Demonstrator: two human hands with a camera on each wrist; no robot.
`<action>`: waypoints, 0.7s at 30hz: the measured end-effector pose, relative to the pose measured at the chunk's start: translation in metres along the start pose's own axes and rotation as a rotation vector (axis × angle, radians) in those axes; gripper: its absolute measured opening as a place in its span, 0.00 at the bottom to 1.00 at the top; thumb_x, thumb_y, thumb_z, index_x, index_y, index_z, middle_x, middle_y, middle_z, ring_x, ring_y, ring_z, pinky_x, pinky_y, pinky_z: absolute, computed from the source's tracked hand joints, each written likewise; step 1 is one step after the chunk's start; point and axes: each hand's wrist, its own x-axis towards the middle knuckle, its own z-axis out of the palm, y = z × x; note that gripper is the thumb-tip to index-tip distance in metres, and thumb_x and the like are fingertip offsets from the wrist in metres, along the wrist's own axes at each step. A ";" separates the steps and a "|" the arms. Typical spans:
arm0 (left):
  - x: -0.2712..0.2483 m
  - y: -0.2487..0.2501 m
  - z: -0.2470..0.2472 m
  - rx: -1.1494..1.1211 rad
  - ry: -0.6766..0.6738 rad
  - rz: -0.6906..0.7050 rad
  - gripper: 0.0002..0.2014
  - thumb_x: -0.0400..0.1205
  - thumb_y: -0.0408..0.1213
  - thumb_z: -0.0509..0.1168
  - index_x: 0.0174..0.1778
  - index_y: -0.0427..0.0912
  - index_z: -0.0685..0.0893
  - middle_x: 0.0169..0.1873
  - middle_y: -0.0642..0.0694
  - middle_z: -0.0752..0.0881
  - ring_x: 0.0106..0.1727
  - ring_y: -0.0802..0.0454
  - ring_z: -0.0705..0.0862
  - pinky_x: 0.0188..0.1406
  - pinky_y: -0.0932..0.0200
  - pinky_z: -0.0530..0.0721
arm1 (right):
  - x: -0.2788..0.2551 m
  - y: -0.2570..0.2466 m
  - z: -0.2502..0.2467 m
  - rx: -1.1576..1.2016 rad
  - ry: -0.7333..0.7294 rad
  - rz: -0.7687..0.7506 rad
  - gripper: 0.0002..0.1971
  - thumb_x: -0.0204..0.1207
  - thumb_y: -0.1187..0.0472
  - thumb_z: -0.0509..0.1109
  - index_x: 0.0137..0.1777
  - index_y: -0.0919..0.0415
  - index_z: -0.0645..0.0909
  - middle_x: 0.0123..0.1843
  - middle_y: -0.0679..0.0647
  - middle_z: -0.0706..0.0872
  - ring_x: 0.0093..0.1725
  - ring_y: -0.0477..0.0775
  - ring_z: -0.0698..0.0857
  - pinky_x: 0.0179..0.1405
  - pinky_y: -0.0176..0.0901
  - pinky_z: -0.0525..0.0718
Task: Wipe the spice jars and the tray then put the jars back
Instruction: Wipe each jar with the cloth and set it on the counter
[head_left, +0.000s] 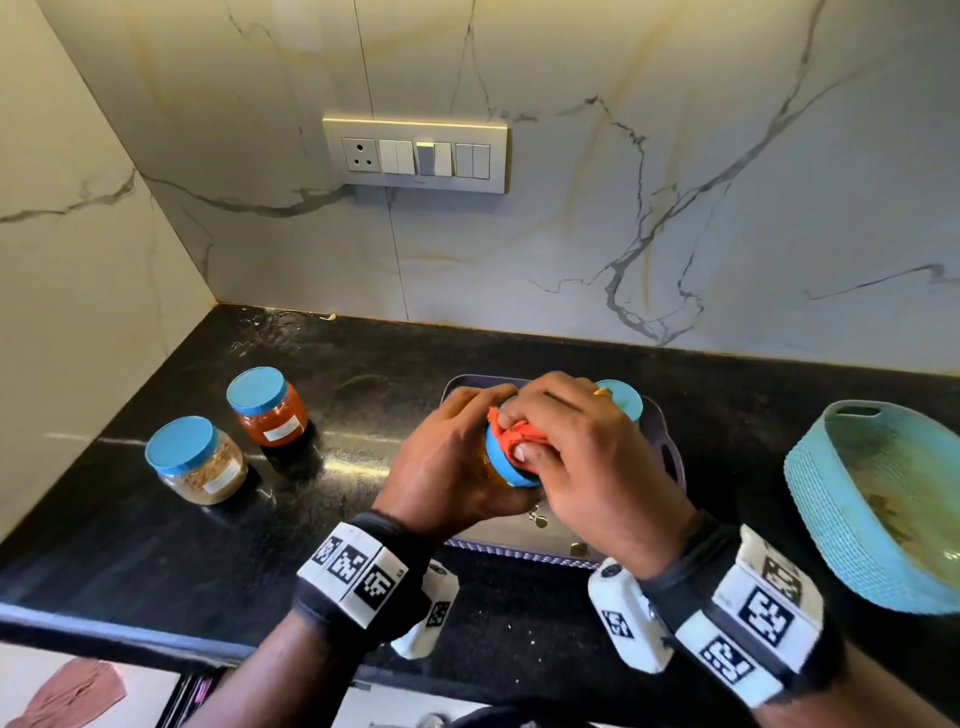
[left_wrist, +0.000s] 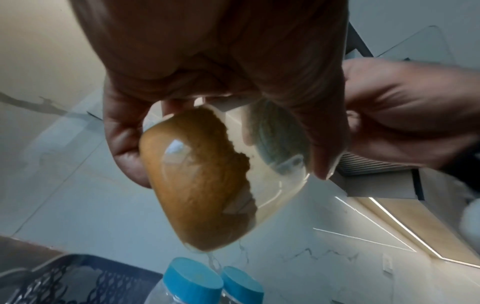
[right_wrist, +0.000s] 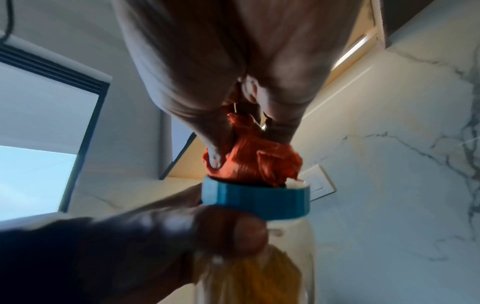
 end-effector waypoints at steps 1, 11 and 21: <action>0.000 -0.003 -0.004 0.011 0.000 -0.008 0.41 0.63 0.60 0.77 0.72 0.52 0.80 0.65 0.58 0.85 0.68 0.61 0.80 0.60 0.64 0.83 | -0.007 -0.001 0.000 0.013 -0.033 -0.028 0.12 0.70 0.68 0.73 0.52 0.57 0.85 0.54 0.49 0.84 0.49 0.55 0.82 0.50 0.52 0.81; 0.004 0.006 -0.001 0.068 -0.036 0.044 0.42 0.63 0.57 0.83 0.75 0.52 0.79 0.66 0.57 0.85 0.69 0.57 0.80 0.62 0.56 0.85 | 0.012 0.021 -0.010 -0.004 0.082 0.118 0.11 0.70 0.68 0.78 0.50 0.55 0.86 0.51 0.48 0.86 0.50 0.54 0.86 0.53 0.50 0.83; -0.005 -0.002 0.001 0.059 -0.035 -0.005 0.42 0.61 0.54 0.85 0.72 0.51 0.82 0.63 0.56 0.85 0.66 0.56 0.81 0.62 0.61 0.82 | -0.004 0.038 -0.004 0.032 0.001 0.137 0.13 0.67 0.71 0.79 0.49 0.56 0.86 0.50 0.47 0.86 0.49 0.54 0.85 0.51 0.57 0.85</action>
